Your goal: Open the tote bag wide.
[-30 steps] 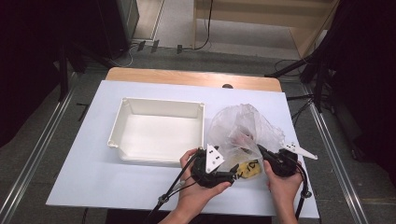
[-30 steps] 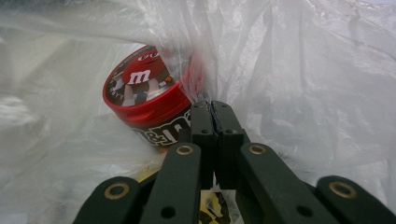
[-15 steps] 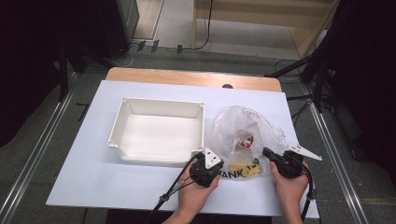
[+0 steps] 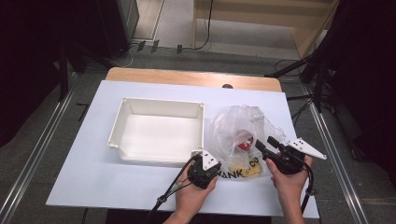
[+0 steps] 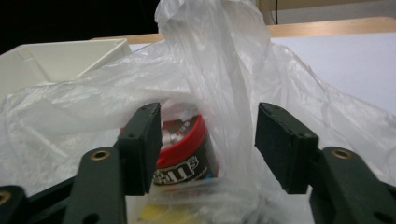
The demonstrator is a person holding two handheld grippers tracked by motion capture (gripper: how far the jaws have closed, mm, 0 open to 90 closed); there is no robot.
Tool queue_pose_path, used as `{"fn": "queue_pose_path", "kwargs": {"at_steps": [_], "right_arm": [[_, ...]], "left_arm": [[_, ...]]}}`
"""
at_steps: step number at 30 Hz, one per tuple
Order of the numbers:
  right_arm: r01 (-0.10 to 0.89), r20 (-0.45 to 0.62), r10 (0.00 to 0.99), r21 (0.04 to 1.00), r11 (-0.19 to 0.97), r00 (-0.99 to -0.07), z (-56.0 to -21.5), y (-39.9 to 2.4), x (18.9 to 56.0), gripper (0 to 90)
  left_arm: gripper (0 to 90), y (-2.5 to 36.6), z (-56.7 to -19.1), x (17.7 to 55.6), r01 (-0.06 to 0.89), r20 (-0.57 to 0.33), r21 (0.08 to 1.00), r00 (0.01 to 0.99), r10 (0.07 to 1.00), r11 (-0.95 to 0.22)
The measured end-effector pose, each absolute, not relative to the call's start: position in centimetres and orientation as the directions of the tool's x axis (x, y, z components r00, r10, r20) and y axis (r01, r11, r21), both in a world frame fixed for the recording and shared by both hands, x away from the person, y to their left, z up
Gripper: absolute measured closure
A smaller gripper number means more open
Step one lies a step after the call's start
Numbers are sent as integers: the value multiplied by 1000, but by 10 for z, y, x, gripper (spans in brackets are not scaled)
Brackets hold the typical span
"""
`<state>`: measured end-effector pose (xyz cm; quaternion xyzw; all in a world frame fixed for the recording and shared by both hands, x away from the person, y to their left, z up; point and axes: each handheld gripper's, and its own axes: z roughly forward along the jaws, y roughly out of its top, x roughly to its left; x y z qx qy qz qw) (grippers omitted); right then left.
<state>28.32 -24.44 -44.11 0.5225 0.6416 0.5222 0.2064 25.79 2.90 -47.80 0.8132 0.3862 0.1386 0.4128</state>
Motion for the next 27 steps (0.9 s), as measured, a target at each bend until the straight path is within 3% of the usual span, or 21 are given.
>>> {"fn": "queue_pose_path", "kwargs": {"at_steps": [4, 5, 6, 7, 8, 9, 13, 18, 19, 23, 24, 26, 27], "right_arm": [[457, 283, 891, 884, -99, -354, -439, -240, 291, 424], [461, 295, 888, 880, -109, -354, -439, -238, 297, 514], [461, 295, 888, 880, -109, -354, -439, -238, 297, 514], [470, 287, 899, 876, -107, -330, -439, -236, 301, 669], [470, 287, 899, 876, -107, -330, -439, -236, 301, 669], [485, 290, 907, 867, -113, -306, -442, -239, 305, 785], [543, 276, 927, 834, -100, -254, -453, -248, 314, 887], [636, 277, 949, 762, -123, -148, -471, -261, 320, 900], [673, 269, 959, 726, -140, -90, -483, -268, 320, 900], [675, 258, 964, 723, -149, -63, -490, -272, 315, 900], [675, 257, 964, 723, -147, -65, -490, -273, 315, 884], [646, 283, 956, 745, -166, -80, -487, -274, 312, 740], [617, 295, 950, 767, -174, -99, -483, -275, 309, 718]], "left_arm": [[898, 29, -478, 258, 514, -99, 781, 662, 743, -354], [898, 30, -478, 258, 515, -101, 783, 660, 744, -350], [899, 30, -478, 258, 515, -101, 783, 660, 744, -350], [899, 31, -478, 258, 513, -104, 786, 660, 744, -345], [899, 31, -478, 258, 513, -104, 786, 660, 744, -345], [900, 31, -478, 257, 514, -106, 788, 657, 747, -340], [900, 33, -478, 258, 519, -120, 789, 654, 747, -328], [900, 34, -478, 259, 527, -136, 789, 652, 746, -316], [900, 35, -478, 260, 532, -147, 788, 650, 746, -309], [900, 36, -478, 260, 536, -151, 787, 649, 746, -307], [900, 36, -478, 260, 536, -153, 787, 649, 745, -305], [900, 36, -478, 260, 535, -153, 789, 648, 746, -303], [900, 36, -478, 260, 534, -154, 790, 648, 746, -301]]}}
